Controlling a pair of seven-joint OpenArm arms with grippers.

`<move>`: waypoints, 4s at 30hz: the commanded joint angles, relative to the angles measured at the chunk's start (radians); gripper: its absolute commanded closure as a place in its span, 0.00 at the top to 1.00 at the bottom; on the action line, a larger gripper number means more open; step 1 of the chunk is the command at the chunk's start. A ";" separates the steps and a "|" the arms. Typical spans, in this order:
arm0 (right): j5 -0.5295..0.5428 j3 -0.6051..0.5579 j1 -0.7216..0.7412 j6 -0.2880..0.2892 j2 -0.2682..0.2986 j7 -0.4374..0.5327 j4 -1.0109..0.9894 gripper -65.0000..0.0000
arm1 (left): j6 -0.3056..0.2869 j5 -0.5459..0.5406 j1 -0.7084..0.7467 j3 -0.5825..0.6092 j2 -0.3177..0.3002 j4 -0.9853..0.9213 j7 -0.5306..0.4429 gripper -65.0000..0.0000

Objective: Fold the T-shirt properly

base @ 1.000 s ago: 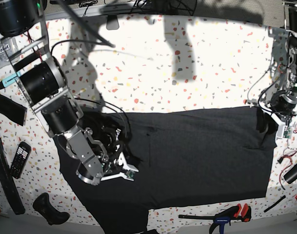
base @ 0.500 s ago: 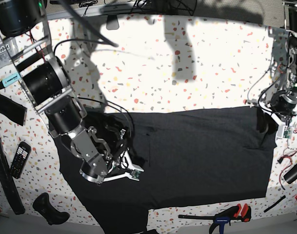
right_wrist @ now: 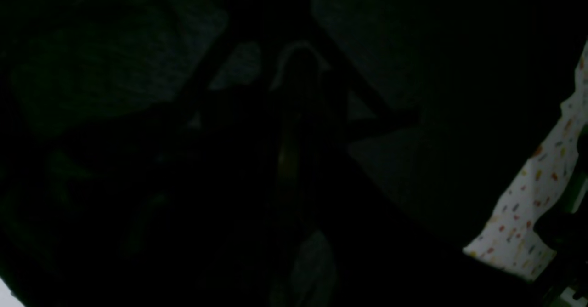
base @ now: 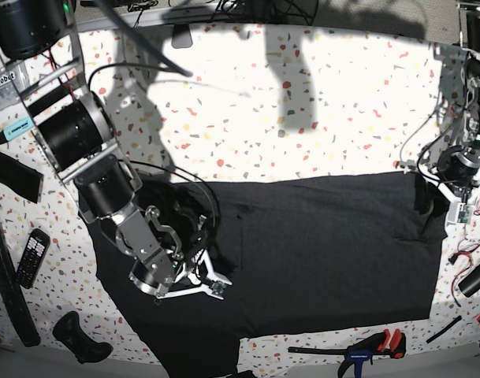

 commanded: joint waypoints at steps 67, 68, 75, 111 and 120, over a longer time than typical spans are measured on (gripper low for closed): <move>0.212 0.375 0.034 -0.140 -0.039 0.113 -0.128 0.33 | 0.003 -0.007 0.000 -0.008 -0.020 0.017 -0.003 0.25; 0.212 0.391 0.039 -0.124 -0.036 0.064 -0.118 0.33 | 0.003 -0.007 0.000 -0.008 -0.020 0.017 -0.003 0.25; 0.441 0.434 -0.010 0.087 0.024 -0.159 0.182 0.25 | 0.003 -0.008 0.002 -0.008 -0.019 0.018 -0.053 0.25; 0.323 0.557 -0.629 -0.030 0.193 -0.045 0.463 0.25 | -0.151 -0.074 0.147 -0.008 0.020 -0.037 0.000 0.24; 0.327 0.557 -0.624 -0.031 0.193 -0.045 0.464 0.25 | -0.102 -0.093 0.024 -0.008 0.019 0.031 0.060 0.24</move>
